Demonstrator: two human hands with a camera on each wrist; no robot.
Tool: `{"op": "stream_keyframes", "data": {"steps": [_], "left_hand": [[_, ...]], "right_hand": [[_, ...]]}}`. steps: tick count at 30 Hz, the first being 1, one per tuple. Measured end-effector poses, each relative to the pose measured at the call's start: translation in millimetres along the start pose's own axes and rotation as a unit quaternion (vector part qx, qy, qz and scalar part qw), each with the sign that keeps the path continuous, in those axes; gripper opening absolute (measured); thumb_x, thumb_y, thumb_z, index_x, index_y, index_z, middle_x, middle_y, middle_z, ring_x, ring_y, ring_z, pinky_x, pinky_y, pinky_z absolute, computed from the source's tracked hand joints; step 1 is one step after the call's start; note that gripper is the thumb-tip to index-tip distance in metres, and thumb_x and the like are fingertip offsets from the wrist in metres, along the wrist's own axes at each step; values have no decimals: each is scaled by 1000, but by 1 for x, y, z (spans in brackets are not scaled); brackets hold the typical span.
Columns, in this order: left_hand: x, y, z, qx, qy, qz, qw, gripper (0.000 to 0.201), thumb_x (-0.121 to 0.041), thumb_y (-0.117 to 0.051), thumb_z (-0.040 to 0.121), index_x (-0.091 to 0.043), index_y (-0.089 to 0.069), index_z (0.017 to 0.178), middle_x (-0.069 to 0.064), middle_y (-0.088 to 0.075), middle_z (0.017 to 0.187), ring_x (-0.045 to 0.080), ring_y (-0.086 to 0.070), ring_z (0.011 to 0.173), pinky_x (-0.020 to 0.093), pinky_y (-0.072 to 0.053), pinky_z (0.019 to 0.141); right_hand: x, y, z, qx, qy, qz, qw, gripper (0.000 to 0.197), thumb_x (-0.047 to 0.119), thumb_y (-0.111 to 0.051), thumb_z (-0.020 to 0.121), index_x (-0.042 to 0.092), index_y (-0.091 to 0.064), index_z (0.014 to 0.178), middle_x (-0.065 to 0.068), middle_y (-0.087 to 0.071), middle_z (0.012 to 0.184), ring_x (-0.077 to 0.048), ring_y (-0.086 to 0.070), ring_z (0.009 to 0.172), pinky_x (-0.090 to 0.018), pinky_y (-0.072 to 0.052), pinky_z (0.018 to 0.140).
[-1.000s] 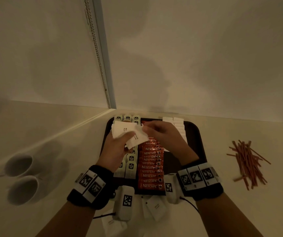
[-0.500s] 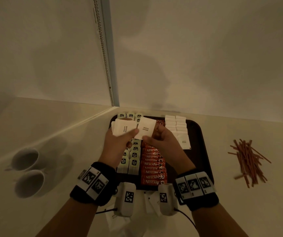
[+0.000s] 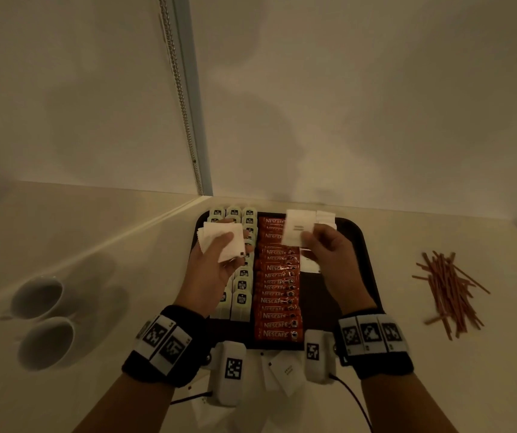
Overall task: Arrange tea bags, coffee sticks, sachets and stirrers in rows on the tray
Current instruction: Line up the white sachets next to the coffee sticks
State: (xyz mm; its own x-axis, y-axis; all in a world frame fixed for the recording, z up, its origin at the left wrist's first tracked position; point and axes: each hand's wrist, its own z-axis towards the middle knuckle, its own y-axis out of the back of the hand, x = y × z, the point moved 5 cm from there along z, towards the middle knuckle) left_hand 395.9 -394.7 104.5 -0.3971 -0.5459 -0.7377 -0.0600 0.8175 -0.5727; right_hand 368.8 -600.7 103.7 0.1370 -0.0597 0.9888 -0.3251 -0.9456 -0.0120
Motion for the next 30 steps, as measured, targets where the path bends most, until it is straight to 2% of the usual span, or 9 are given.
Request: {"op": "stream_keyframes", "data": {"steps": [3, 5, 9, 12, 18, 22, 25, 28, 30], "left_hand": [[1, 4, -1, 12, 29, -70, 997, 27, -17, -38, 97, -12, -58, 115, 22, -60, 116, 31, -65, 89, 21, -55, 57], [2, 5, -1, 18, 44, -99, 994, 31, -20, -35, 97, -9, -56, 119, 22, -59, 117, 35, -63, 93, 23, -56, 59], [5, 7, 0, 18, 62, -116, 991, 38, -21, -34, 97, -7, -51, 127, 25, -56, 123, 37, -62, 98, 25, -57, 61], [7, 9, 2, 8, 67, -119, 991, 42, -21, -36, 96, -6, -49, 133, 25, -54, 130, 38, -64, 96, 25, -58, 61], [9, 10, 3, 1, 73, -131, 989, 46, -22, -36, 96, -5, -44, 138, 25, -58, 124, 35, -70, 85, 26, -58, 60], [8, 10, 3, -1, 75, -141, 987, 46, -19, -36, 95, -5, -42, 138, 25, -55, 128, 36, -71, 84, 24, -57, 58], [7, 7, 2, 4, 72, -128, 989, 39, -15, -35, 96, -6, -46, 133, 23, -61, 118, 35, -71, 83, 23, -56, 55], [7, 6, 3, -15, 58, -99, 993, 30, -11, -38, 97, -7, -49, 126, 23, -59, 120, 39, -68, 91, 23, -55, 54], [6, 7, 4, -39, 42, -68, 996, 21, -8, -41, 98, -10, -54, 114, 21, -59, 117, 40, -62, 101, 23, -55, 53]], "right_hand": [[-35, 42, 13, -75, -40, -89, 992, 11, 12, -56, 91, 19, -63, 96, -3, -67, 102, -16, -63, 91, -26, -52, 77], [-66, 65, 19, -107, -87, -163, 977, 13, 14, -57, 91, 14, -64, 103, -7, -66, 106, -16, -61, 91, -27, -51, 77], [-111, 82, 25, -112, -162, -241, 950, 22, 17, -59, 90, 8, -63, 110, -9, -65, 110, -22, -62, 96, -42, -53, 89], [-121, 79, 29, -117, -173, -265, 941, 23, 19, -62, 89, 9, -62, 109, -9, -63, 111, -24, -60, 101, -45, -52, 91], [-120, 69, 36, -124, -163, -313, 927, 24, 20, -64, 88, 7, -63, 108, -8, -64, 111, -23, -59, 104, -36, -49, 92], [-116, 63, 34, -142, -136, -349, 916, 21, 16, -65, 87, 4, -62, 104, -9, -64, 104, -21, -59, 99, -24, -42, 80], [-112, 61, 32, -158, -116, -347, 917, 19, 12, -67, 84, 3, -58, 97, -11, -61, 98, -17, -55, 88, -22, -40, 73], [-99, 56, 31, -166, -81, -346, 920, 22, 16, -69, 83, 6, -55, 97, -7, -58, 92, -18, -58, 85, -18, -40, 62], [-77, 39, 31, -133, -23, -323, 937, 16, 22, -66, 86, 12, -57, 95, -2, -61, 89, -11, -57, 77, -19, -46, 64]]}}
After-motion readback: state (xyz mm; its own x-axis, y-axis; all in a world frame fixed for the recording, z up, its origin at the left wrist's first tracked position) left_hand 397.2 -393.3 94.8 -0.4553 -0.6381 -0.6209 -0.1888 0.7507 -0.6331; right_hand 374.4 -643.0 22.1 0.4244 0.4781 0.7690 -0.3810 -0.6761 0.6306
